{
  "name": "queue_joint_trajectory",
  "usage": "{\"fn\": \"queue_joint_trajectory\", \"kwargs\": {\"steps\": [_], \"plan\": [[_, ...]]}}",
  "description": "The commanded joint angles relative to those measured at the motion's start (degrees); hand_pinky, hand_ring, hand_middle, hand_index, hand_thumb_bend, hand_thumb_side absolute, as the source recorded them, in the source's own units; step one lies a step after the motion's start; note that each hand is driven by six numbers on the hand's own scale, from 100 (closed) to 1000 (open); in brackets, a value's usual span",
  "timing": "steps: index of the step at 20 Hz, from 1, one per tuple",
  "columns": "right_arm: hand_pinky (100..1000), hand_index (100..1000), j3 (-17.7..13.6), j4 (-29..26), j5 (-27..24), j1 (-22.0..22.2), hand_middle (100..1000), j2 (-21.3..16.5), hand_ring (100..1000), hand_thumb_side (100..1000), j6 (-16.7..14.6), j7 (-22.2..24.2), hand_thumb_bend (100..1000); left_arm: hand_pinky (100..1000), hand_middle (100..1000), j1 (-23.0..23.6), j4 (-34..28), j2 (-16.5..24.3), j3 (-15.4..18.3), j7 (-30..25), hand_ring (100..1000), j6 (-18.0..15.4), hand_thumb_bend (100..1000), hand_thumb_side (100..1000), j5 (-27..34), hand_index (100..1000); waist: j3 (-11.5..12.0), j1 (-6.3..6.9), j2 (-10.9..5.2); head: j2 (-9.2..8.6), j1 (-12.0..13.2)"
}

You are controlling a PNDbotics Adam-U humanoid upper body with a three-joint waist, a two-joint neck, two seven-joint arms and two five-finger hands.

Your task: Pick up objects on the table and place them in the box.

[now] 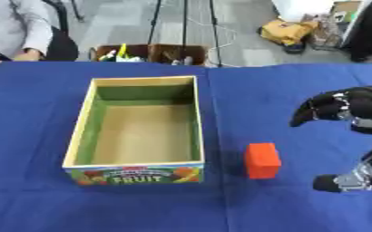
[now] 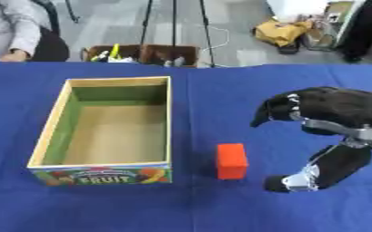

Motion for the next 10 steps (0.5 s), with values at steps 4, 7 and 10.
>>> {"fn": "queue_joint_trajectory", "kwargs": {"steps": [4, 7, 10], "plan": [[743, 918, 0.9, 2.29, 2.12, -2.55, 811, 1.78, 869, 797, -0.31, 3.61, 610, 227, 522, -0.1, -1.15, 1.18, -0.1, -0.18, 470, 0.03, 100, 816, -0.03, 412, 0.04, -0.03, -1.43, -0.08, -0.25], [742, 916, 0.81, 4.04, 2.63, -3.61, 808, 3.9, 868, 797, 0.44, 4.21, 594, 227, 522, -0.09, -1.15, 1.13, -0.13, -0.23, 470, 0.08, 100, 816, -0.02, 412, -0.03, -0.01, -1.38, -0.03, -0.2], [741, 911, 0.71, 5.22, 3.56, -4.64, 802, 5.82, 865, 805, 1.36, 4.13, 548, 227, 522, -0.12, -1.15, 1.09, -0.14, -0.25, 470, 0.1, 100, 816, -0.02, 412, -0.07, -0.01, -1.29, 0.06, -0.14]]}}
